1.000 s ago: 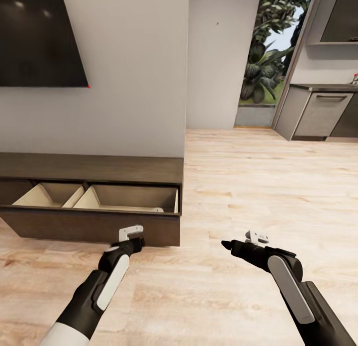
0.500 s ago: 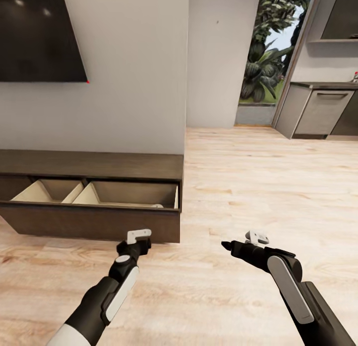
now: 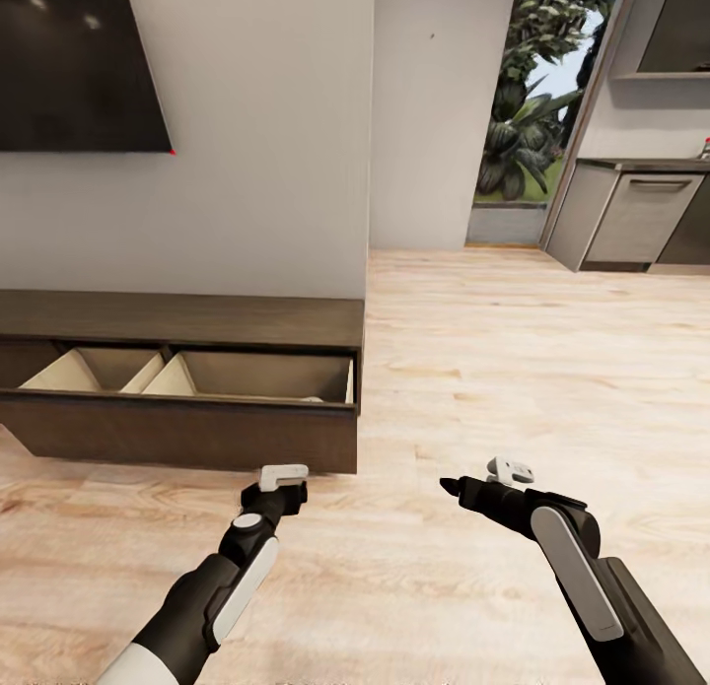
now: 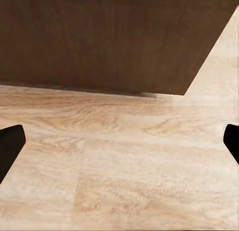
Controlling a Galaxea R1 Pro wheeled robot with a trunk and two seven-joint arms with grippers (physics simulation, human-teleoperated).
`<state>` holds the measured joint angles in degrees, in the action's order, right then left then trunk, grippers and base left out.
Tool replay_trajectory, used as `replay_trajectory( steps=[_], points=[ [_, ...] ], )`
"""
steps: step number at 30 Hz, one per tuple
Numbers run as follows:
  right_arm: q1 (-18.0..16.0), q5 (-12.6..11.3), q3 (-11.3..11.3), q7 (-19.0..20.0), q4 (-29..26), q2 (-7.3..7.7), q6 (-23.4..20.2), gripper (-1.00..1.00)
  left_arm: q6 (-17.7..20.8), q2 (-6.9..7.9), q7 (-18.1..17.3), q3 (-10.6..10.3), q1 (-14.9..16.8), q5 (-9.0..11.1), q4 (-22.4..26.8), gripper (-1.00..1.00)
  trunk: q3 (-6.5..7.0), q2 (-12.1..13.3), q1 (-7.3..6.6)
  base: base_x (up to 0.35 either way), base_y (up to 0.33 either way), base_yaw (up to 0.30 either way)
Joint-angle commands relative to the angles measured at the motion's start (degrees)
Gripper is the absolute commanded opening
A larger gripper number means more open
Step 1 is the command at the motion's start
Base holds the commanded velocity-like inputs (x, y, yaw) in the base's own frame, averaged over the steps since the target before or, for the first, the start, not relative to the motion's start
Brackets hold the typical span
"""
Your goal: Place each of the two pumpkins and all three candles from the living room inside a cabinet in the living room (use any cabinet), then make sure every cabinet is closed, and position the cauldron so it is next to a table in the living room.
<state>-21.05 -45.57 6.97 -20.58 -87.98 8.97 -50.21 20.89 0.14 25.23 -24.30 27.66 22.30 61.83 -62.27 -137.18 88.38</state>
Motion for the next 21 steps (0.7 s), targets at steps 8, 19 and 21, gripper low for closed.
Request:
replay_trajectory(
  steps=[8,19,21],
  points=[
    [-0.04,-0.57,0.06,-0.6,-0.07,0.08,0.01,1.0,-5.41,2.37,-5.93,-0.26,0.11,-1.23,-0.26,1.0,-1.49,-3.25,1.75,0.0,0.0,0.0],
    [-0.04,-0.49,0.06,-0.6,0.0,0.08,0.02,1.0,-6.95,2.63,-5.96,-0.44,0.1,-1.64,-0.48,1.0,-3.64,-6.11,3.39,0.0,0.0,0.0],
    [-0.04,-0.49,0.06,-0.6,0.0,0.08,0.02,1.0,-6.98,2.6,-5.92,-0.47,0.11,-1.64,-0.48,1.0,-4.08,-6.14,3.45,0.0,0.0,0.0]
  ],
)
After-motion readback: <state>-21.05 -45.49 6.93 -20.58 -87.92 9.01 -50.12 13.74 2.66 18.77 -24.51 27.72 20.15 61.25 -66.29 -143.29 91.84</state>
